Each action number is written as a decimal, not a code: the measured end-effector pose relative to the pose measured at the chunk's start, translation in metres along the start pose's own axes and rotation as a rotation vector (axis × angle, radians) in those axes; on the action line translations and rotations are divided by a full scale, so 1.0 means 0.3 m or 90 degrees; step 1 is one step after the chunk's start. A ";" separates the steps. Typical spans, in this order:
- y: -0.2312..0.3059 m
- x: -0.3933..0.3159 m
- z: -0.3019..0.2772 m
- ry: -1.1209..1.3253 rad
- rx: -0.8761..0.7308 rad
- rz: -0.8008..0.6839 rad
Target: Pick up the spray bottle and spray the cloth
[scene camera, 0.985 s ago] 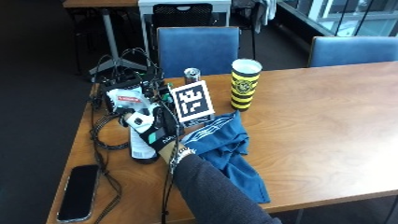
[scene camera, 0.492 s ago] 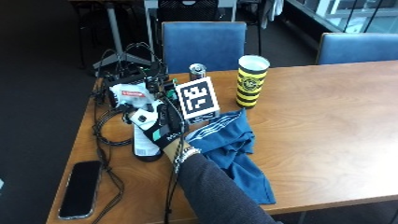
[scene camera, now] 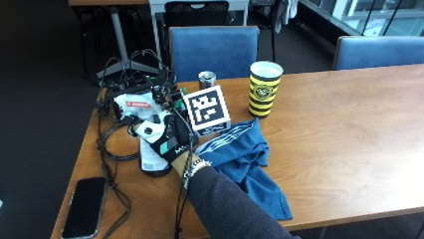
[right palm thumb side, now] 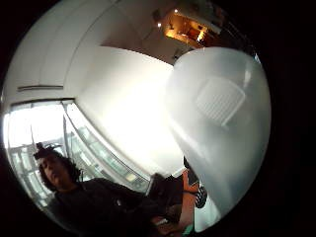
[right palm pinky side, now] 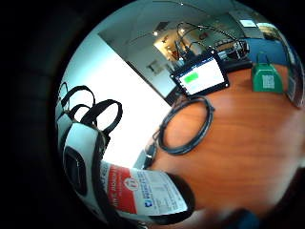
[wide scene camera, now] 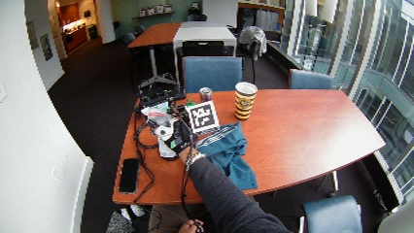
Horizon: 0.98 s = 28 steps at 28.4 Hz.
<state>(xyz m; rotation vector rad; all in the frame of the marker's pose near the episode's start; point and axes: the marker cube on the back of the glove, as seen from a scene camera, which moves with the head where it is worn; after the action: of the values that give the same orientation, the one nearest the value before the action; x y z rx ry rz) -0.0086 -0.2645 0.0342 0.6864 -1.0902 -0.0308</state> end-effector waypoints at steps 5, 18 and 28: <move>0.052 0.023 -0.006 0.004 -0.018 0.045; 0.064 0.119 -0.115 0.080 -0.188 0.135; 0.172 0.112 -0.342 0.299 -0.329 0.146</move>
<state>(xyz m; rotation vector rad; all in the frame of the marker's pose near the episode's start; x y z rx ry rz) 0.0762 -0.1842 0.0599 0.0883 -0.6572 0.0437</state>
